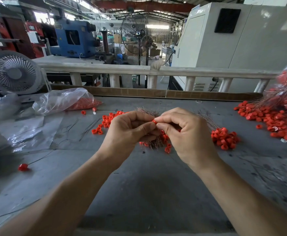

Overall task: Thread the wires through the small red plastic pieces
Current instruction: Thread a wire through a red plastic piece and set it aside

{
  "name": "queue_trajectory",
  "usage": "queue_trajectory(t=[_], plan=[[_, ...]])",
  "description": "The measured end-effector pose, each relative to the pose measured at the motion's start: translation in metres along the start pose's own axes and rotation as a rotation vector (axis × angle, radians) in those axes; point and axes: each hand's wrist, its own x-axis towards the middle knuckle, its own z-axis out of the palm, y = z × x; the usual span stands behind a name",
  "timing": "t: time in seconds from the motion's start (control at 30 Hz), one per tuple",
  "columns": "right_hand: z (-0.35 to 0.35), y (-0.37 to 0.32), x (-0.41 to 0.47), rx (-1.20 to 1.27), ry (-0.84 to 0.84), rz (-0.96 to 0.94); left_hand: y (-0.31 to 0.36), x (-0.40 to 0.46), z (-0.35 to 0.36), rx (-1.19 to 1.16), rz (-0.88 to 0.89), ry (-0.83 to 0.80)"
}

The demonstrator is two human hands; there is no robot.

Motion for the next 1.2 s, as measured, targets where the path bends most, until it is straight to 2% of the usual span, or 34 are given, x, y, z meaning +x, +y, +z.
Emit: queue_trajectory(t=[0.27,0.37,0.6,0.93,1.2], plan=[[0.003,0.0,-0.001,-0.079,0.001,-0.03,-0.003,0.0,-0.001,0.037,0.02,0.023],[0.004,0.0,-0.003,-0.15,-0.049,-0.042,-0.004,0.001,-0.002,-0.019,-0.057,0.043],[0.011,-0.006,-0.007,-0.4,0.022,-0.115,-0.003,-0.001,0.0,-0.169,-0.24,-0.018],[0.008,-0.006,-0.006,-0.392,-0.004,-0.092,-0.001,-0.002,-0.002,-0.177,-0.281,-0.023],[0.009,-0.008,-0.007,-0.465,0.027,-0.176,-0.001,-0.002,-0.001,-0.159,-0.286,-0.005]])
